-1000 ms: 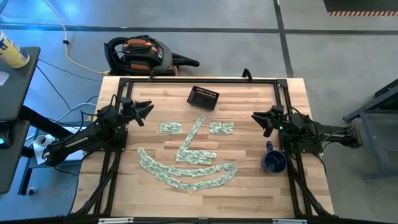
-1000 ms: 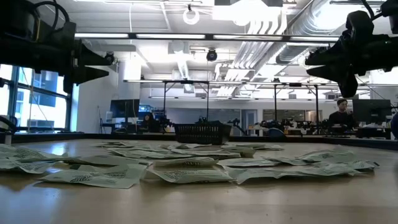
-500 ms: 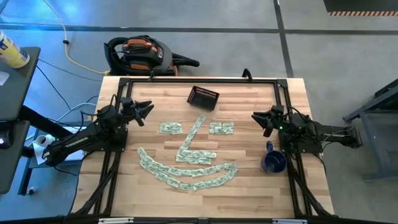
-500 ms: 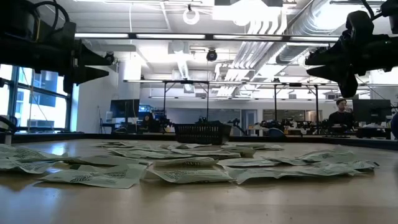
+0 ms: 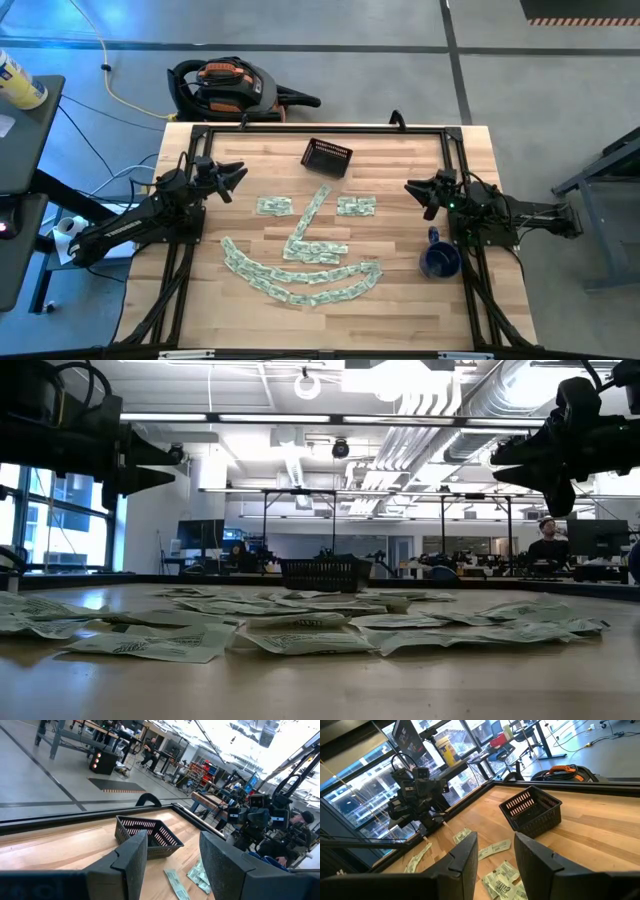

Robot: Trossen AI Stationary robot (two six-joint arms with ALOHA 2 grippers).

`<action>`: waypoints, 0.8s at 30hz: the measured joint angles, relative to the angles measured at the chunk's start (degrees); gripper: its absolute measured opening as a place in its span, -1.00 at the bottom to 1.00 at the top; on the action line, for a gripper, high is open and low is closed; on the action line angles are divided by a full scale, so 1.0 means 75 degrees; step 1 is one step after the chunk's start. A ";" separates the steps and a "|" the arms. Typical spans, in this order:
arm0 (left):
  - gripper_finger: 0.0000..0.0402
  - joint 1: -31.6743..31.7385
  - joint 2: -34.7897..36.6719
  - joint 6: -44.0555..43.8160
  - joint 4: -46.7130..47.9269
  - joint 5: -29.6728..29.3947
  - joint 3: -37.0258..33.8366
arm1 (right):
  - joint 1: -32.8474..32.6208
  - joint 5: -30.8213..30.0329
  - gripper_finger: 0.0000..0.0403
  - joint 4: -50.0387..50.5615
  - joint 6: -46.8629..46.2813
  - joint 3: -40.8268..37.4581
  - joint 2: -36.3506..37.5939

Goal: Pick and place Stevia / Truvia into bins

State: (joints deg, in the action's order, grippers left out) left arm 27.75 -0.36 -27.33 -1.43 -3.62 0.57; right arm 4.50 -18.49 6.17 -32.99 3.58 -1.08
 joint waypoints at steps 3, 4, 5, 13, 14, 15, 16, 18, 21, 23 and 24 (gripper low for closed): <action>0.08 0.0000 0.0000 0.0000 0.0000 0.0000 -0.0001 | 0.0001 -0.0002 -0.41 -0.0002 0.0000 0.0002 0.0003; 0.08 -0.0003 0.0000 0.0000 0.0000 0.0000 0.0001 | 0.0001 -0.0002 -0.41 -0.0003 0.0000 0.0000 0.0001; 0.08 0.0000 0.0000 0.0001 0.0000 0.0000 0.0000 | -0.0002 0.0001 -0.41 -0.0003 0.0000 0.0002 0.0003; 0.08 0.0000 0.0000 0.0000 0.0000 0.0000 0.0001 | -0.0001 -0.0001 -0.41 -0.0003 0.0000 0.0002 0.0000; 0.08 -0.0001 0.0000 0.0000 0.0000 0.0000 0.0000 | 0.0001 0.0001 -0.41 0.0000 0.0000 0.0002 0.0000; 0.08 -0.0003 0.0000 0.0000 0.0000 0.0000 -0.0002 | -0.0002 -0.0002 -0.41 0.0000 0.0000 -0.0001 0.0003; 0.08 -0.0003 0.0000 0.0000 -0.0003 0.0000 0.0001 | -0.0002 -0.0002 -0.41 -0.0003 0.0000 0.0002 0.0000; 0.08 -0.0001 0.0000 0.0019 -0.0093 -0.0160 0.0001 | 0.0001 -0.0002 -0.41 0.0000 0.0000 0.0002 0.0003; 0.08 0.0001 0.0001 -0.0120 -0.0265 -0.1010 0.0000 | 0.0000 -0.0002 -0.41 0.0000 0.0000 0.0002 0.0003; 0.08 0.0000 0.0002 -0.1018 -0.0280 -0.1107 0.0029 | 0.0001 0.0001 -0.41 -0.0003 0.0000 0.0002 0.0003; 0.08 0.0000 0.0000 -0.1698 -0.0277 -0.1107 0.0058 | 0.0001 -0.0002 -0.41 0.0000 0.0000 0.0002 0.0003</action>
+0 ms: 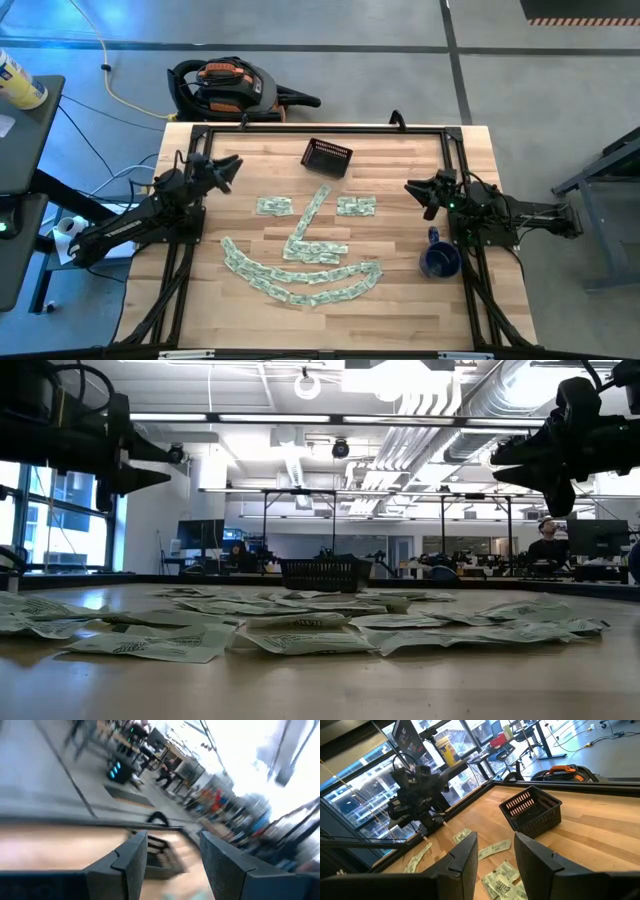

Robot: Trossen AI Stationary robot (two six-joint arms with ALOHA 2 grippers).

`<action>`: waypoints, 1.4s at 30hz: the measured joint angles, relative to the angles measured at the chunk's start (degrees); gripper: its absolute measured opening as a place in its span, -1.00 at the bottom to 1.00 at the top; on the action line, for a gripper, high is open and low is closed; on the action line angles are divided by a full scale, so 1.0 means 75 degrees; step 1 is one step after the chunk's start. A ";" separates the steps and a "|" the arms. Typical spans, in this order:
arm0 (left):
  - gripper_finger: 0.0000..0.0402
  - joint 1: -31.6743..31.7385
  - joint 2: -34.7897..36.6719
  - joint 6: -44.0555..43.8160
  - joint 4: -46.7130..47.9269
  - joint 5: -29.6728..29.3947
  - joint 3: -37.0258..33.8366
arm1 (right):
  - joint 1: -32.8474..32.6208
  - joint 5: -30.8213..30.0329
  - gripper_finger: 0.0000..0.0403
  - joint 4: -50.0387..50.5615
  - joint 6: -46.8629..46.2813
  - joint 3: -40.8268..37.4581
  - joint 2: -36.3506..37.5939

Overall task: Pick and place Stevia / Truvia into bins
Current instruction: Put the stevia packet into the black bin

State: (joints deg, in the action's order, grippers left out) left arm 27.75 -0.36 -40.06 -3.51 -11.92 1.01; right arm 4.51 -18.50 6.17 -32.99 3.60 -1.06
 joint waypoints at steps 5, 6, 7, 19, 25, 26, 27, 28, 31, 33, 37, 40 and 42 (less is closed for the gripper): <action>0.08 0.0003 0.0006 -0.2532 -0.0064 -0.0044 0.0240 | -0.0001 0.0003 -0.41 -0.0003 0.0000 0.0000 0.0000; 0.08 0.0000 0.0003 -0.2583 0.0004 -0.0227 0.0240 | 0.0000 -0.0002 -0.41 -0.0002 0.0004 0.0000 -0.0003; 0.08 0.0000 0.0000 -0.2612 0.0056 -0.0402 0.0240 | -0.0003 -0.0026 -0.41 -0.0003 0.0048 -0.0003 0.0000; 0.08 0.0000 -0.0063 -0.4561 -0.0662 -0.1260 0.0266 | -0.0003 -0.1708 -0.41 -0.1882 -0.2591 -0.0032 0.0000; 0.08 0.0000 -0.0413 -0.4624 -0.1975 -0.1373 0.0278 | 0.0006 -0.2411 -0.41 -0.3268 -0.1897 -0.0015 -0.0014; 0.08 0.0000 -0.0500 -0.4516 -0.2182 -0.1263 0.0278 | 0.0003 -0.2046 -0.41 -0.3303 -0.1723 -0.0015 -0.0052; 0.08 0.0000 -0.0599 -0.4407 -0.2335 -0.1165 0.0281 | 0.0002 -0.1593 -0.41 -0.3295 -0.1609 -0.0015 -0.0129; 0.08 0.0000 -0.0698 -0.4287 -0.2438 -0.1062 0.0281 | 0.0000 -0.1191 -0.41 -0.3272 -0.1600 -0.0015 -0.0275; 0.08 0.0000 -0.0955 -0.3987 -0.2558 -0.0740 0.0281 | -0.0002 -0.0535 -0.41 -0.3373 -0.1852 -0.0012 -0.1121; 0.08 0.0000 -0.1133 -0.3946 -0.2543 -0.0470 0.0281 | 0.0000 -0.0337 -0.41 -0.3519 -0.2020 0.0153 -0.2036; 0.08 0.0000 -0.1383 -0.3875 -0.2541 0.0245 0.0281 | 0.0003 0.0575 -0.41 -0.3400 -0.1585 0.1480 -0.4501; 0.08 0.0000 -0.1494 -0.3822 -0.2533 0.0719 0.0281 | 0.0000 0.1331 -0.41 -0.1342 -0.0360 0.3159 -0.6410; 0.08 0.0000 -0.1523 -0.3808 -0.2475 0.0983 0.0281 | -0.0003 0.1273 -0.41 0.1020 0.0341 0.4275 -0.7561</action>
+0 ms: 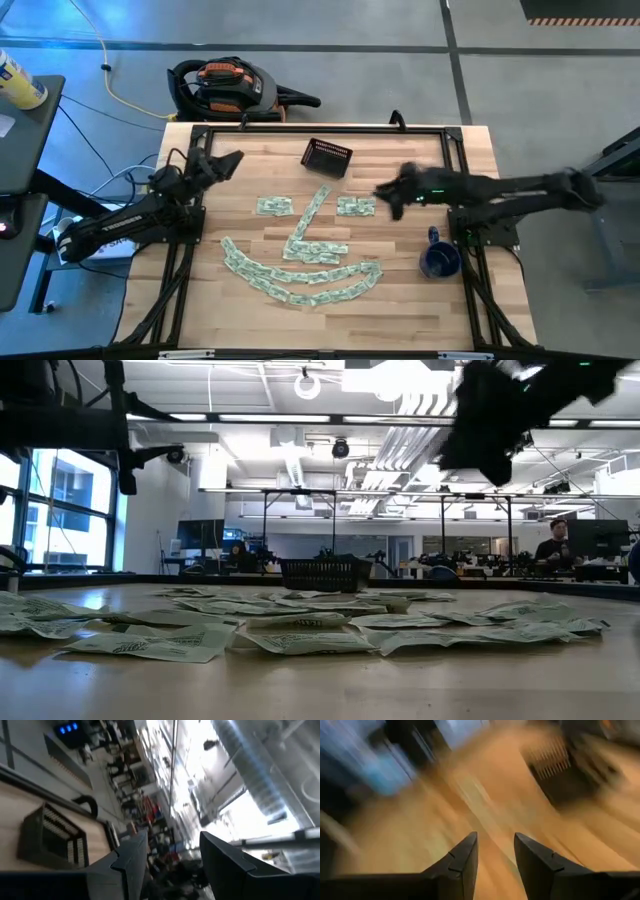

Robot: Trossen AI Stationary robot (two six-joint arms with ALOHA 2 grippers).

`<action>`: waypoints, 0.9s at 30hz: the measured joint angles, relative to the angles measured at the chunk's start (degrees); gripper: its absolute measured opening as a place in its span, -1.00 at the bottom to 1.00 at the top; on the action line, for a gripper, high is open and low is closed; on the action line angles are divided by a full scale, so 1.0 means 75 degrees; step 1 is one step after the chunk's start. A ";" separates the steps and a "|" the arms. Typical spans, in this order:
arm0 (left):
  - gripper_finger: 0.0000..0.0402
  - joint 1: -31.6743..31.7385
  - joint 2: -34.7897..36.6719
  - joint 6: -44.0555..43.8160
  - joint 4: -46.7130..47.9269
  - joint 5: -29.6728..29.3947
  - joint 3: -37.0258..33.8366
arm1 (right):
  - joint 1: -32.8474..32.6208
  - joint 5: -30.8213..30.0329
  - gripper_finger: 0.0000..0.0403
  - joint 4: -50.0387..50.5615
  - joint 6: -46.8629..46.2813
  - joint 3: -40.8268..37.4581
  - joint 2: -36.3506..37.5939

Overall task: Pick and place Stevia / Truvia into bins
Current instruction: Put the stevia packet into the black bin

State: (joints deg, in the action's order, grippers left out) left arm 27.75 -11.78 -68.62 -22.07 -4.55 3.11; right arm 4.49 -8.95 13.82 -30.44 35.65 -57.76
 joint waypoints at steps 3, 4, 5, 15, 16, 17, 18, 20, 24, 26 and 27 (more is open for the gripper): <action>0.08 0.0000 -0.0004 0.0315 0.0230 0.0325 0.0000 | 0.0006 -0.0572 -0.41 0.2348 0.0980 0.1246 -0.1406; 0.08 0.0000 -0.0004 0.0431 0.0368 0.0400 0.0000 | 0.0009 -0.0617 -0.41 0.2670 0.1364 0.1539 -0.1742; 0.08 0.0000 -0.0005 0.0528 0.0519 0.0515 0.0000 | 0.0006 -0.0600 -0.41 0.2842 0.1742 0.1752 -0.2011; 0.08 0.0000 -0.0007 0.1008 0.1573 0.2040 0.0002 | 0.0051 0.0079 -0.19 0.2817 0.3140 0.2386 -0.3171; 0.08 0.0000 -0.0007 0.1106 0.1647 0.2182 0.0003 | 0.0050 0.0116 -0.12 0.2665 0.3267 0.2399 -0.3283; 0.08 -0.0003 -0.0007 0.1185 0.1686 0.2302 0.0003 | 0.0050 0.0171 -0.05 0.2475 0.3397 0.2406 -0.3428; 0.08 -0.0003 -0.0007 0.1248 0.1731 0.2387 0.0003 | 0.0050 0.0212 0.03 0.2272 0.3491 0.2406 -0.3589; 0.08 -0.0003 -0.0007 0.1372 0.1807 0.2516 0.0003 | 0.0050 0.0274 0.17 0.1875 0.3446 0.2405 -0.3944; 0.08 -0.0002 -0.0007 0.1459 0.2063 0.2558 0.0003 | 0.0052 0.0091 0.32 0.1565 0.3242 0.2405 -0.4498; 0.08 -0.0003 -0.0007 0.1514 0.2216 0.2556 0.0003 | 0.0052 -0.0131 0.32 0.1596 0.3251 0.2405 -0.4663; 0.08 -0.0003 -0.0007 0.1520 0.2280 0.2535 0.0003 | 0.0052 -0.0216 0.31 0.1595 0.3241 0.2405 -0.4710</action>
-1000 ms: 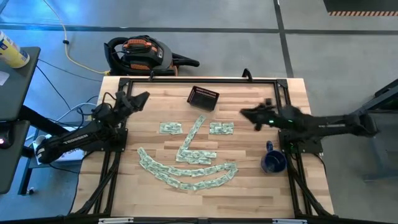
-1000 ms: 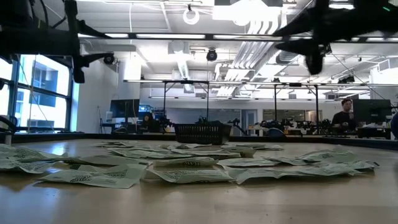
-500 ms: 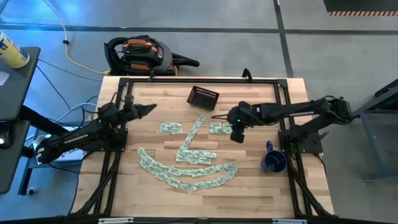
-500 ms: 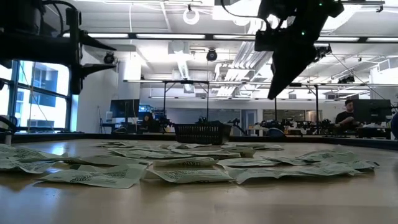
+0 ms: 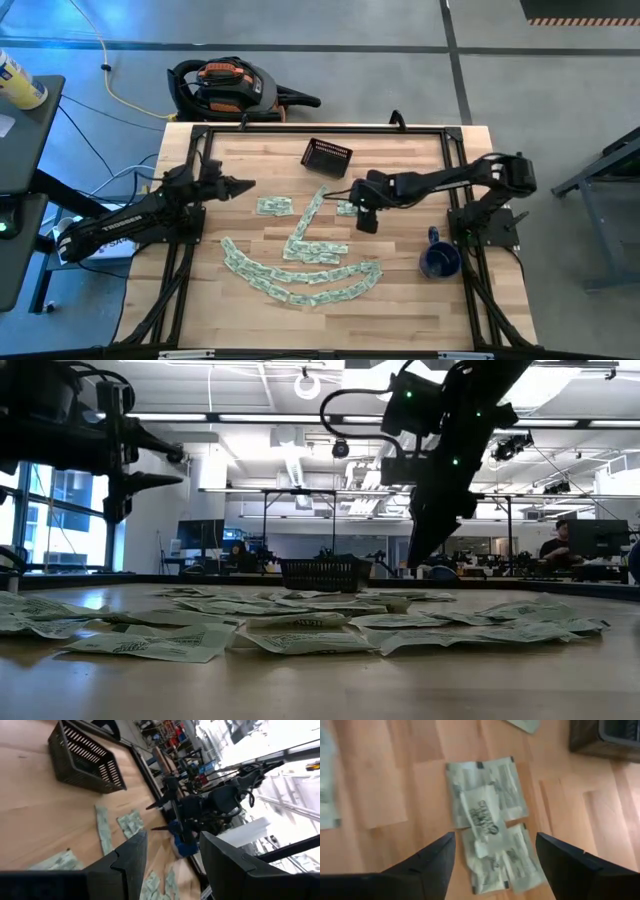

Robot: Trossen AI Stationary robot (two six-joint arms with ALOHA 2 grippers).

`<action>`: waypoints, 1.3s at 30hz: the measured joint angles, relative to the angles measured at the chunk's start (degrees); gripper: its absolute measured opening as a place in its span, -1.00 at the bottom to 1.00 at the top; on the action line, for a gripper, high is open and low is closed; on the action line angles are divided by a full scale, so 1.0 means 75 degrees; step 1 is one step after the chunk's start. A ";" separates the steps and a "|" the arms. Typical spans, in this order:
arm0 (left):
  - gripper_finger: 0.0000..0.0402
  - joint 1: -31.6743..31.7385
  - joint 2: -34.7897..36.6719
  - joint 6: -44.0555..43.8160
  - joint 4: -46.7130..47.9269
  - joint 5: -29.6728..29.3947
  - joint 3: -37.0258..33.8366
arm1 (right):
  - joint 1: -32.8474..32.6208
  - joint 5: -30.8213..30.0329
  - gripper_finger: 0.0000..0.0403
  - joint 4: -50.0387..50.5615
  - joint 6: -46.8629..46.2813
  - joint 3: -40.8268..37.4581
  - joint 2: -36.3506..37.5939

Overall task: Pick and place Stevia / Truvia into bins
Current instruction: Put the stevia packet into the black bin

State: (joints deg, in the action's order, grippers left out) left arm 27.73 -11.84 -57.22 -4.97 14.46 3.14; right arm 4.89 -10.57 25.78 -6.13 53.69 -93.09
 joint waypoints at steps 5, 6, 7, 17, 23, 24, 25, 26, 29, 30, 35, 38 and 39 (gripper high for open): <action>0.08 0.0000 0.0000 -0.0013 0.0192 -0.0421 0.0000 | 0.0003 -0.0051 0.15 -0.0128 0.0464 -0.0005 -0.0168; 0.08 0.0003 0.0000 -0.0016 0.0209 -0.0552 0.0000 | 0.0003 0.0011 0.11 -0.0194 0.0607 -0.0013 -0.0224; 0.08 0.0003 0.0000 -0.0023 0.0245 -0.0674 0.0002 | 0.0004 0.0169 0.07 -0.0253 0.0753 -0.0015 -0.0272; 0.08 0.0003 0.0000 -0.0007 0.0294 -0.1006 0.0000 | 0.0377 0.0639 -0.27 -0.0666 0.1025 -0.0020 -0.0695; 0.08 0.0003 0.0000 -0.0007 0.0338 -0.1010 0.0001 | 0.0679 0.0975 -0.34 -0.0659 0.1224 -0.0020 -0.0695; 0.08 0.0003 0.0000 -0.0007 0.0367 -0.1012 0.0003 | 0.0700 0.1057 -0.34 -0.0655 0.1271 -0.0020 -0.0695; 0.08 0.0003 0.0001 -0.0008 0.0404 -0.1012 0.0003 | 0.0704 0.1099 -0.33 -0.0653 0.1323 -0.0020 -0.0695; 0.08 0.0003 0.0003 -0.0010 0.0458 -0.1012 0.0003 | 0.0688 0.1138 -0.33 -0.0653 0.1364 -0.0020 -0.0695; 0.08 0.0003 0.0000 -0.0010 0.0642 -0.1015 0.0003 | 0.0604 0.1271 -0.28 -0.0650 0.1534 -0.0020 -0.0695; 0.08 0.0003 0.0003 -0.0010 0.0700 -0.1015 0.0003 | 0.0580 0.1271 -0.25 -0.0650 0.1599 -0.0020 -0.0695; 0.08 0.0003 0.0002 -0.0010 0.0816 -0.1026 0.0003 | 0.0553 0.1274 -0.12 -0.0656 0.1681 -0.0020 -0.0695; 0.08 0.0002 0.0000 -0.0010 0.0821 -0.1029 0.0003 | 0.0600 0.1277 -0.07 -0.0658 0.1681 -0.0020 -0.0695; 0.08 0.0003 0.0000 -0.0010 0.0826 -0.1029 0.0003 | 0.0606 0.1286 -0.07 -0.0656 0.1681 -0.0020 -0.0695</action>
State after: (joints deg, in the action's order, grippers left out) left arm 27.75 -11.84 -57.30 1.22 6.74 3.16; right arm 9.43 -0.93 20.86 6.48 53.54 -98.30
